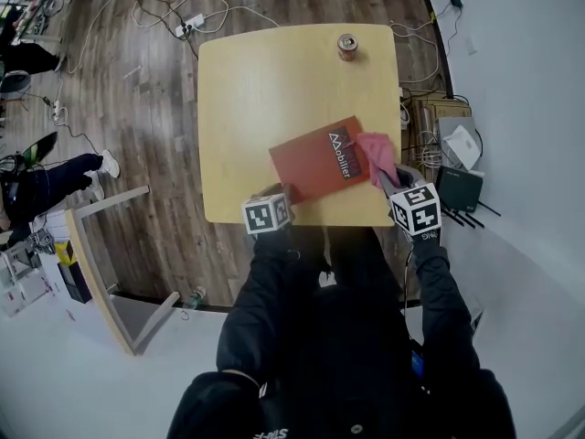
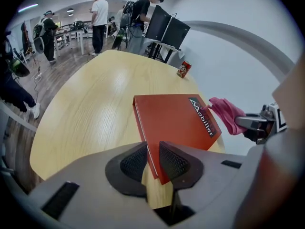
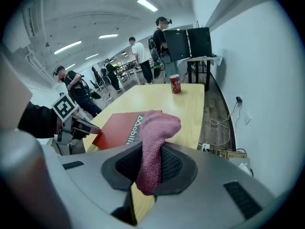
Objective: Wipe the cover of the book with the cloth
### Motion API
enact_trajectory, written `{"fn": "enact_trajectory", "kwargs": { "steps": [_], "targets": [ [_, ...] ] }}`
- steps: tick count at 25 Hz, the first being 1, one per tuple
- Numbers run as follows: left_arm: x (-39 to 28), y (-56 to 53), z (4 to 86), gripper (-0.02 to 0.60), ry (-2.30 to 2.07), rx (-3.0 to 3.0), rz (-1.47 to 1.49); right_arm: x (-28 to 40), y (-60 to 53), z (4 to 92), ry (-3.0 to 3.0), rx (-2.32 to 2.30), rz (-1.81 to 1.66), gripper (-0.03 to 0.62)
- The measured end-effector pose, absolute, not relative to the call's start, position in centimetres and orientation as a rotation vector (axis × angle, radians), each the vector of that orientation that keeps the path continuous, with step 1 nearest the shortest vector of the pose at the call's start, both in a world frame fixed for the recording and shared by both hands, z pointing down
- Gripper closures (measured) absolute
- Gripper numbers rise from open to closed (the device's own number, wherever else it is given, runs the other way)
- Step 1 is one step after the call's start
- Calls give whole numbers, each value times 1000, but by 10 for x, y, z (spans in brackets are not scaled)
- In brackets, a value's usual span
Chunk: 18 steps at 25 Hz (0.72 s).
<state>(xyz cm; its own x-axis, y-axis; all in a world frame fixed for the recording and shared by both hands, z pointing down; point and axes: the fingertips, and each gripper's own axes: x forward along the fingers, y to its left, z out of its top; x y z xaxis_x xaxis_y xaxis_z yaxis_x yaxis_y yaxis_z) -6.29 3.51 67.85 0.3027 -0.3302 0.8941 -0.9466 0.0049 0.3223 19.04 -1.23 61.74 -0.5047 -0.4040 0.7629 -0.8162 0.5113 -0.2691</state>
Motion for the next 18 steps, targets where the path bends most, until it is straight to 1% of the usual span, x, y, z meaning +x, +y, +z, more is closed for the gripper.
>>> {"fn": "enact_trajectory", "kwargs": {
  "steps": [6, 8, 10, 18],
  "targets": [
    [-61, 19, 634, 482, -1329, 1601, 677, 185, -33, 545, -2253, 1051, 714, 516],
    [-57, 7, 602, 487, -1382, 1668, 613, 176, -39, 516, -2316, 1057, 657, 514],
    [-52, -2, 563, 512, -1437, 1745, 544, 163, -40, 484, -2381, 1061, 597, 516],
    [-22, -12, 441, 545, -1550, 1976, 358, 124, -25, 383, -2592, 1099, 425, 516]
  ]
}}
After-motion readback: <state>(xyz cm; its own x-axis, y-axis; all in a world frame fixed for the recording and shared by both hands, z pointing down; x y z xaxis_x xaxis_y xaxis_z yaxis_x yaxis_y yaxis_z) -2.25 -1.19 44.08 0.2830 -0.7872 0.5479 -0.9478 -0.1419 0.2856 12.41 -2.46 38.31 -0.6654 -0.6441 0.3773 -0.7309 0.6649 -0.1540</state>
